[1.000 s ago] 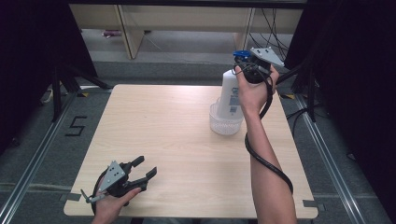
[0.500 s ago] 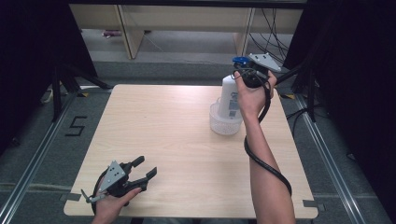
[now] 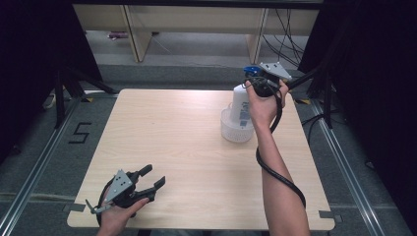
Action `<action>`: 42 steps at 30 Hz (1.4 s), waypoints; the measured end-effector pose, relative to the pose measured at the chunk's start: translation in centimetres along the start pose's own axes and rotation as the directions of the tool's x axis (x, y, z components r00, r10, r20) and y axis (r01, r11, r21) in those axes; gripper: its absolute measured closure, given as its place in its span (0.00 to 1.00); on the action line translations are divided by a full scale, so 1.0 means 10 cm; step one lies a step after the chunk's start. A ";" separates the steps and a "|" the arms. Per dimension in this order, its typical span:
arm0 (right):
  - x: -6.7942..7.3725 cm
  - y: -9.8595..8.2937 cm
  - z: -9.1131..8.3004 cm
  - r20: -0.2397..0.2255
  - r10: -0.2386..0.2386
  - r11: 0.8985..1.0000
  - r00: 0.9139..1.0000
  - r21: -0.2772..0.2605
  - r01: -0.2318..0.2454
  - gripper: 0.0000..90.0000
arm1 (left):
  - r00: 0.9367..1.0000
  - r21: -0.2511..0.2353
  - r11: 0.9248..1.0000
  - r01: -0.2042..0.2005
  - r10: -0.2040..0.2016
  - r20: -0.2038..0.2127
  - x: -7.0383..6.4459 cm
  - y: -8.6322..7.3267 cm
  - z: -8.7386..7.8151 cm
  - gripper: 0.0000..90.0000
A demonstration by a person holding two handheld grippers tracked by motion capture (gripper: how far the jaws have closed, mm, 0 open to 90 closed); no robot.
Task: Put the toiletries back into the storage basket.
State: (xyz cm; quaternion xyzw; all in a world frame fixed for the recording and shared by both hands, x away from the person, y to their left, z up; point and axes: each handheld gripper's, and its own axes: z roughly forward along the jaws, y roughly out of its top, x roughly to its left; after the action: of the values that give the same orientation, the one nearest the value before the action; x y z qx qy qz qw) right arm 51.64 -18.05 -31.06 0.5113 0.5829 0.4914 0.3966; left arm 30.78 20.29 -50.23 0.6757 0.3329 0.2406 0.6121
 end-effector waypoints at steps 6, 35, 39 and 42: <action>-0.01 -0.11 0.04 0.003 -0.005 1.000 1.000 0.016 0.005 0.67 | 1.000 0.004 1.000 0.000 0.000 -0.001 0.00 -0.01 0.00 0.35; 0.09 -0.25 0.02 -0.005 -0.070 0.997 0.998 0.042 0.071 0.56 | 1.000 -0.018 1.000 0.002 -0.001 0.009 0.00 -0.02 0.00 0.35; 0.08 -0.25 0.00 0.007 -0.086 0.995 0.996 0.045 0.085 0.50 | 1.000 -0.017 1.000 0.003 -0.003 0.010 0.00 -0.02 0.00 0.35; 0.08 -0.25 -0.02 0.006 -0.060 0.996 0.998 0.069 0.059 0.44 | 1.000 -0.004 1.000 -0.001 0.001 0.000 -0.01 -0.01 0.00 0.35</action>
State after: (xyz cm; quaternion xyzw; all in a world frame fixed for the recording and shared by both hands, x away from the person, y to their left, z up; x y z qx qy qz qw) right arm 50.83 -17.32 -33.46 0.5093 0.6127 0.4569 0.3955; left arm 30.69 20.29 -50.36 0.6747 0.3321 0.2413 0.6134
